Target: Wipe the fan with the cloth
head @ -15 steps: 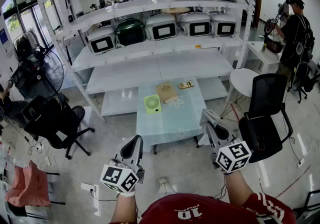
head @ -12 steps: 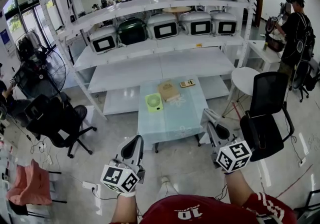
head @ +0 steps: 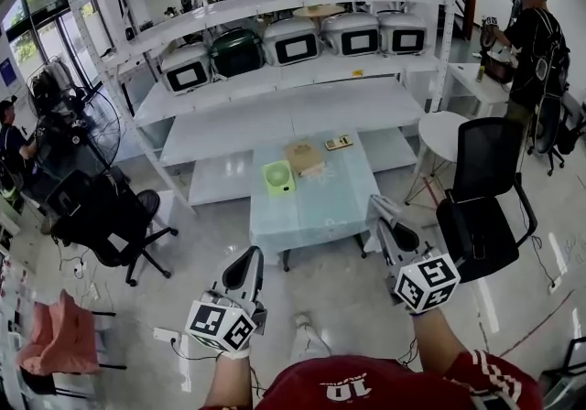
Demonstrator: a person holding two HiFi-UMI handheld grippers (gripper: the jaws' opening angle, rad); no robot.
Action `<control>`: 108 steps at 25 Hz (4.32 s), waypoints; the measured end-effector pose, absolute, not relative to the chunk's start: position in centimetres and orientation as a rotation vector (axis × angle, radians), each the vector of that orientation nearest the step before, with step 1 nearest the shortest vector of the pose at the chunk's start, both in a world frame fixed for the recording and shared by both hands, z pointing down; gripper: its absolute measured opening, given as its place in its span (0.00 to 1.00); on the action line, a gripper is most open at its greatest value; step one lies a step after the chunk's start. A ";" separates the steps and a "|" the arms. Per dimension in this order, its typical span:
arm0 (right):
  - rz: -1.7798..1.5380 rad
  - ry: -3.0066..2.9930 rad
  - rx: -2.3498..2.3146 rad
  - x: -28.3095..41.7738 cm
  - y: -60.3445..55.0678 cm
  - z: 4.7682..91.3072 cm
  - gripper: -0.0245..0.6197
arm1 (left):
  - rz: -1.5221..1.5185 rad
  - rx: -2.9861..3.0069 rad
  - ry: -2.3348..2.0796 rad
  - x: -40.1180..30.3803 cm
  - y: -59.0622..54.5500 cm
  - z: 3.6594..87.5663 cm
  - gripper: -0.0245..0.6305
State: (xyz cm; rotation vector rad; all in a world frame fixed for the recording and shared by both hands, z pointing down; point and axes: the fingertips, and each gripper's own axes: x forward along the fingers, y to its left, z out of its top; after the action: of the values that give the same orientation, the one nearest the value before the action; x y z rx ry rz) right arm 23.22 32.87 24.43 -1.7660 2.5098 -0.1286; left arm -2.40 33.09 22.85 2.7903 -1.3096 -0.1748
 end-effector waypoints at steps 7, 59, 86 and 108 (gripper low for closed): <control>-0.147 2.496 -1.741 23.2 34.0 24.0 0.07 | -0.184 2.804 -1.279 -1.9 33.2 22.5 0.04; -0.199 2.554 -1.860 13.0 3.3 27.3 0.07 | -0.109 2.752 -1.180 -10.3 1.5 28.8 0.04; -0.553 2.667 -1.736 14.5 -16.7 39.6 0.07 | -0.034 2.649 -1.128 -4.0 -14.5 34.0 0.04; -0.821 2.782 -1.783 9.7 -22.3 54.0 0.07 | -0.044 2.475 -1.242 -7.8 -20.3 43.0 0.04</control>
State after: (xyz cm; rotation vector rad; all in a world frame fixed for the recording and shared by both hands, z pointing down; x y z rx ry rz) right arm 9.73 -22.30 54.01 -1.7833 2.7816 -0.8208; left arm -7.84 -20.28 42.97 2.4754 -1.2417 -0.0437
